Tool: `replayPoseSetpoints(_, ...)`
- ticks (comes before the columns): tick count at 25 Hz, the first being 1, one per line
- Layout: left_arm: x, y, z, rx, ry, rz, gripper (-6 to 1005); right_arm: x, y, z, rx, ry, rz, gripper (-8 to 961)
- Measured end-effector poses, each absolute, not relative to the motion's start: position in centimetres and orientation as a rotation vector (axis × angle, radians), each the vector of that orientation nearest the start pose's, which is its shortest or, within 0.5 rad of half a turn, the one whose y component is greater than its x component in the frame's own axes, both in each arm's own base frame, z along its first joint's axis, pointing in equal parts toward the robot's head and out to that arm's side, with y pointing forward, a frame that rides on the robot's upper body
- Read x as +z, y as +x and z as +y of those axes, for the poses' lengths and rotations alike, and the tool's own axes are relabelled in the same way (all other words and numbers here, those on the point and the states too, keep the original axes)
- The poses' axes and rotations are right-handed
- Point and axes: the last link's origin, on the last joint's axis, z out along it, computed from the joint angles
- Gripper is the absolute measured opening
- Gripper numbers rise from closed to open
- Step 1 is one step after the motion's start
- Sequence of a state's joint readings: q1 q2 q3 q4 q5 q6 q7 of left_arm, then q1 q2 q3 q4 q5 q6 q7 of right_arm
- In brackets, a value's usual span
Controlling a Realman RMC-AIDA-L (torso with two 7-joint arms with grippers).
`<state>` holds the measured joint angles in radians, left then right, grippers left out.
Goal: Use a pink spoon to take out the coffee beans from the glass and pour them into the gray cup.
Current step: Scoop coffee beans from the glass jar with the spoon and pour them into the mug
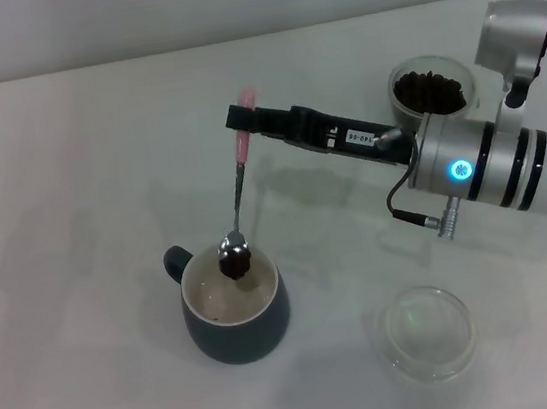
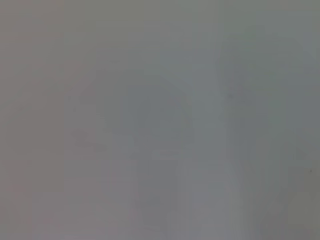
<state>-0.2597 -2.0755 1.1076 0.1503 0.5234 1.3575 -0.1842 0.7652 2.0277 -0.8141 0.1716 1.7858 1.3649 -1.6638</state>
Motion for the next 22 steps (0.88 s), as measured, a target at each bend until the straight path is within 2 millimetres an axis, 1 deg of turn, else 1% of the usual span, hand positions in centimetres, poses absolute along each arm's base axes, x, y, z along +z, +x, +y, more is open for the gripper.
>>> replayPoseSetpoints(8, 1.5, -36.3, 27.1, -0.616, -1.658, -0.349, 754, -7.5, 22.8, 33.4, 1.257, -2.332, 1.289, 146)
replayPoseSetpoints(11, 1.5, -36.3, 27.1, -0.616, -1.658, -0.349, 754, -7.5, 22.4, 32.9, 1.259, -2.393, 1.147, 146)
replayPoseSetpoints(14, 1.5, -36.3, 27.2, -0.617, -1.658, -0.349, 754, -7.7, 21.6, 32.4, 1.282, -2.456, 1.05, 145)
replayPoseSetpoints(17, 1.5, -36.3, 27.2, -0.617, -1.658, -0.349, 754, -7.8, 21.4, 32.3, 1.288, -2.464, 1.047, 145)
replayPoseSetpoints(22, 1.5, -36.3, 27.2, -0.617, -1.656, -0.348, 754, -7.6, 20.9, 31.9, 1.365, -2.449, 1.088, 145)
